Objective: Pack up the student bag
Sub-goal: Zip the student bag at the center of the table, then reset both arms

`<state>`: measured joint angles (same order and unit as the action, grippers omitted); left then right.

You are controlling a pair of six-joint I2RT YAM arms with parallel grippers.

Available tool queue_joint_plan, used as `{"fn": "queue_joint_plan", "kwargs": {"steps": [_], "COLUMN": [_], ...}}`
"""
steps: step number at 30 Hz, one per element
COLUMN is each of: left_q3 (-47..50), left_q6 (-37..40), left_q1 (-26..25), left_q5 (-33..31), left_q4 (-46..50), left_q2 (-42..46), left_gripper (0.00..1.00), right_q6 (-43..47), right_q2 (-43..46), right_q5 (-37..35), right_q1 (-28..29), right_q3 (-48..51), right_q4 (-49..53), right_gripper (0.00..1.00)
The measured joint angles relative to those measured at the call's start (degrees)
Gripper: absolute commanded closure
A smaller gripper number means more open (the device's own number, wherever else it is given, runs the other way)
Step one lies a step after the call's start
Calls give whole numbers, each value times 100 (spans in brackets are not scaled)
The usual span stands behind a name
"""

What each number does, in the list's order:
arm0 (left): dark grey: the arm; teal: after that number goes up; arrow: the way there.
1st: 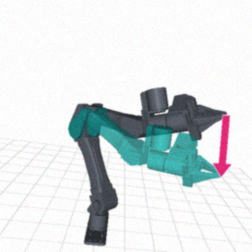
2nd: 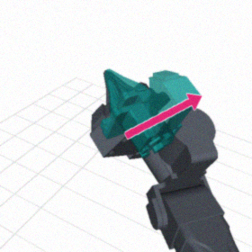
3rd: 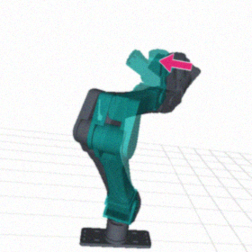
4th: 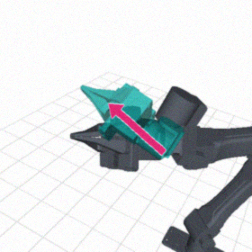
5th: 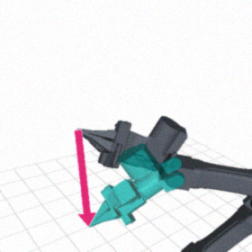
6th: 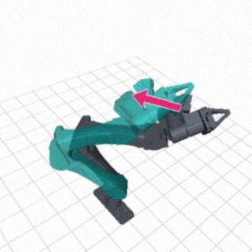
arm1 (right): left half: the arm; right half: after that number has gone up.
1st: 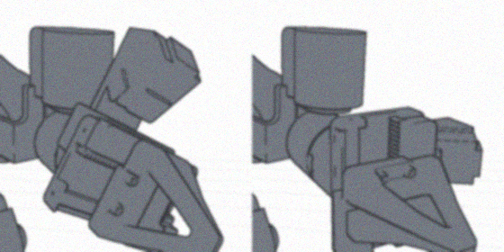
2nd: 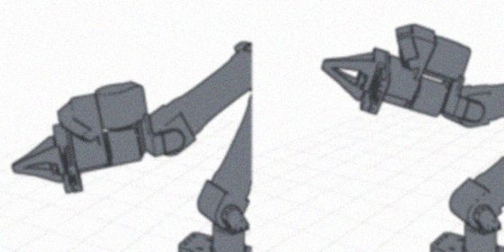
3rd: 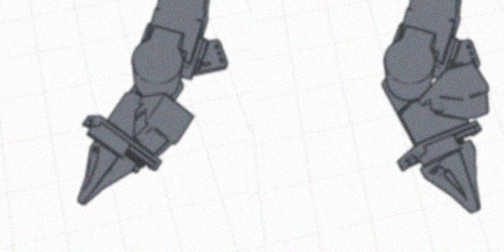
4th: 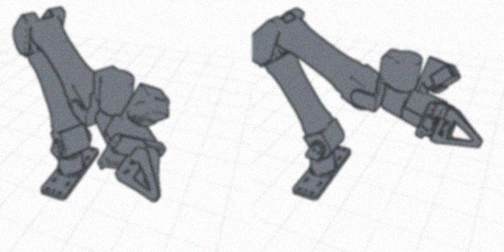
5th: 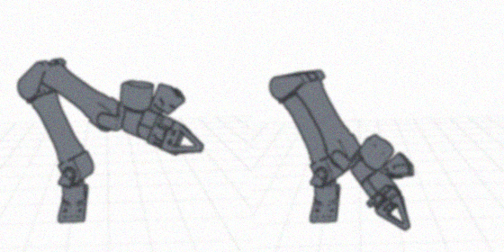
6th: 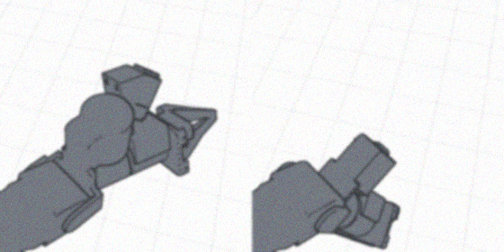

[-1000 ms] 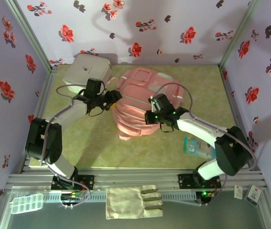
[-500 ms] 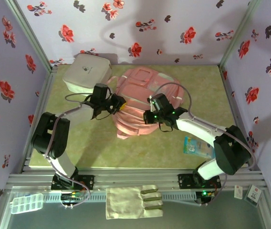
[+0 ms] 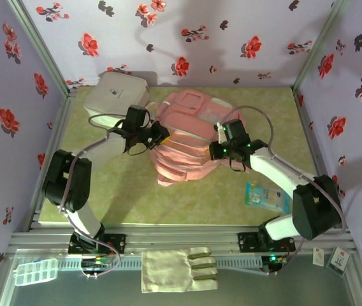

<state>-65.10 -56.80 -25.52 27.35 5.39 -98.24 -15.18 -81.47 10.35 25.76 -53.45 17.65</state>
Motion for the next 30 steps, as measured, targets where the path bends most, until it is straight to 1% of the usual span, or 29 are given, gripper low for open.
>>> {"fn": "queue_joint_plan", "kwargs": {"steps": [3,6,9,11,13,15,16,17,18,21,23,24,26,28,30], "left_q3": [-168,-216,-437,-586,-660,-664,-664,-664,-664,-673,-688,-697,-721,-715,-658], "left_q6": [269,417,675,809,894,916,918,929,966,1051,1097,1134,1226,1344,1497], "left_q1": [0,0,-4,-9,-11,-9,-2,28,57,138,186,201,245,319,420], "left_q5": [-7,-11,0,55,142,192,186,186,190,162,39,-44,-328,-748,-1241], "left_q4": [166,216,463,538,544,542,562,614,660,890,1054,1130,1307,1453,1558], "left_q2": [-118,-138,-258,-348,-393,-393,-389,-378,-358,-162,114,269,675,1123,1582], "left_gripper": [100,100,100,100,100,93,87,76,70,52,45,43,35,22,8], "right_q6": [22,22,17,7,-35,-55,-70,-87,-118,-146,-153,-177,-160,-138,-90], "right_q2": [-282,-380,-527,-629,-647,-627,-592,-529,-442,114,610,813,1274,1639,1919], "right_q5": [0,-2,-83,-125,-157,-155,-205,-245,-267,-343,-490,-586,-933,-1416,-1963], "right_q1": [-101,-125,-199,-313,-428,-551,-608,-693,-754,-892,-890,-890,-883,-885,-892], "right_q3": [-334,-426,-684,-866,-946,-988,-988,-986,-981,-933,-909,-907,-855,-713,-498], "right_q4": [249,337,599,730,817,903,933,960,964,951,927,918,798,634,476], "right_gripper": [93,92,89,83,75,66,62,58,54,42,30,24,13,1,1]}}
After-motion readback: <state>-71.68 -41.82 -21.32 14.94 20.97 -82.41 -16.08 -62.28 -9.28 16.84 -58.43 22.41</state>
